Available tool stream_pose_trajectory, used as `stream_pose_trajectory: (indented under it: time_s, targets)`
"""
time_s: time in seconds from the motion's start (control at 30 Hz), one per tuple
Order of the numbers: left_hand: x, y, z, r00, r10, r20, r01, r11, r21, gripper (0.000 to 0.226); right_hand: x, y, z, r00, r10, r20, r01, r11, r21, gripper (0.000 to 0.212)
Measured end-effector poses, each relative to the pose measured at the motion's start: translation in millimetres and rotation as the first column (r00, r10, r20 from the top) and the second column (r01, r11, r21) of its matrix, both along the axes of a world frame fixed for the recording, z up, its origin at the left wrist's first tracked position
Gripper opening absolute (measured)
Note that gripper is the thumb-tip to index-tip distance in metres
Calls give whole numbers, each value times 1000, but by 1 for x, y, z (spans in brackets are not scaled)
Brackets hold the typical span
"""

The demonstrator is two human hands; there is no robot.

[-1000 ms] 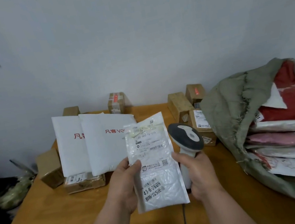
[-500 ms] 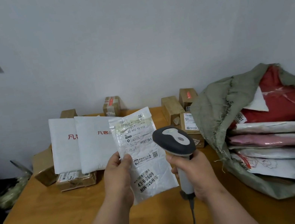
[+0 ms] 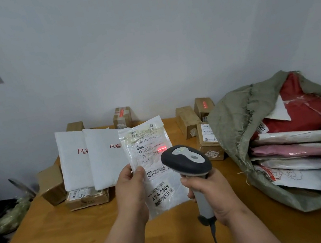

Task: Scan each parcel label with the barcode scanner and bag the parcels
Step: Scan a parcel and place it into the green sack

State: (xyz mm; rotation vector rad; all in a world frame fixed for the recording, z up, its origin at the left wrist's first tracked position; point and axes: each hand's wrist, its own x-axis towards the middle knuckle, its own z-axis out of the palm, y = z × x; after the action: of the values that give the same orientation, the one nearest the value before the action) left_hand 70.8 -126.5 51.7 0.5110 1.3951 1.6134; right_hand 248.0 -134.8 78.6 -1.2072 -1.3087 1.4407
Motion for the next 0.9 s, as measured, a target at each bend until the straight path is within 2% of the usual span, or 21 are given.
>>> stream_pose_trajectory:
  time_s: [0.5, 0.67, 0.9]
  targets:
    - [-18, -11, 3, 998, -64, 27, 64, 998, -25, 17, -23, -22, 0, 996, -94, 5, 94, 995, -23, 24]
    - [-19, -12, 3, 996, -84, 25, 85, 996, -30, 16, -23, -25, -2, 994, -109, 20, 109, 993, -34, 33]
    - [-16, -12, 6, 993, -114, -15, 113, 993, -30, 16, -20, -24, -4, 995, -96, -5, 96, 995, -20, 21]
